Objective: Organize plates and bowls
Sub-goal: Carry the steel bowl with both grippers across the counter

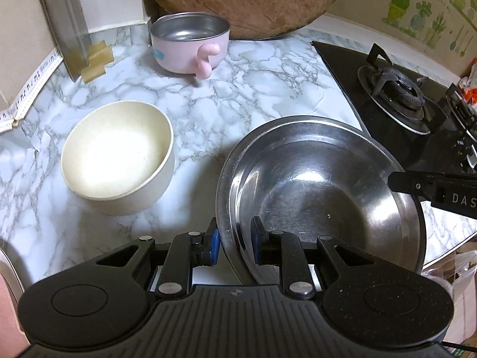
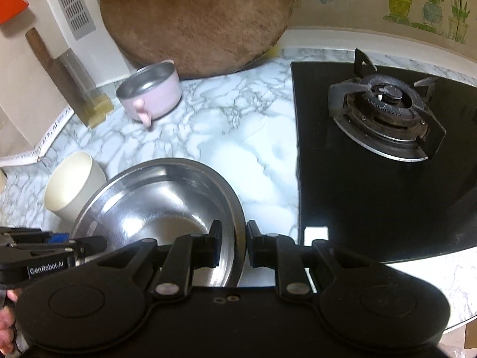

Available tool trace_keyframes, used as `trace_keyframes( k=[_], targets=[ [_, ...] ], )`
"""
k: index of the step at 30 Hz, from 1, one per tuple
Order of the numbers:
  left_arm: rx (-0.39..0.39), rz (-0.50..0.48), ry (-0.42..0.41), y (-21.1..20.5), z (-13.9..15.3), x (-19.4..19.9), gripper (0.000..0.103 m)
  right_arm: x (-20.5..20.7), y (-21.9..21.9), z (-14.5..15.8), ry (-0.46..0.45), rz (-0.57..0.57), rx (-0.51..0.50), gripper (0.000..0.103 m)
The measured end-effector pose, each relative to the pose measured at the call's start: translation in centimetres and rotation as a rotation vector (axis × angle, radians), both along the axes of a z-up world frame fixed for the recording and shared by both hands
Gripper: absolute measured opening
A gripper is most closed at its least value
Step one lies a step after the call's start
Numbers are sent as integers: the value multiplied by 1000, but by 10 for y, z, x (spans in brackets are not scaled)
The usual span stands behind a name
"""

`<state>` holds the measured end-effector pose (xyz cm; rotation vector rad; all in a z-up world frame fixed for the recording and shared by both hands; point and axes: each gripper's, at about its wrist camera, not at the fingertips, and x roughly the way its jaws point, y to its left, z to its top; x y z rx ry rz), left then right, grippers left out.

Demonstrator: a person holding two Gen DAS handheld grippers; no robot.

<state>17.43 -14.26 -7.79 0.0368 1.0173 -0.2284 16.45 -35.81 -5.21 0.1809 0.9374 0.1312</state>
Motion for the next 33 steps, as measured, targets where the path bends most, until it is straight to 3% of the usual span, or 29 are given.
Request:
trace_keyframes(
  k=[25,33],
  targets=[
    [-14,-8,52,8,-12,11,20,1,10,-9,40,5,-27,19],
    [-18,-18,47,13,-7,8,20,-3,15,2,16,15,-55,26]
  ],
)
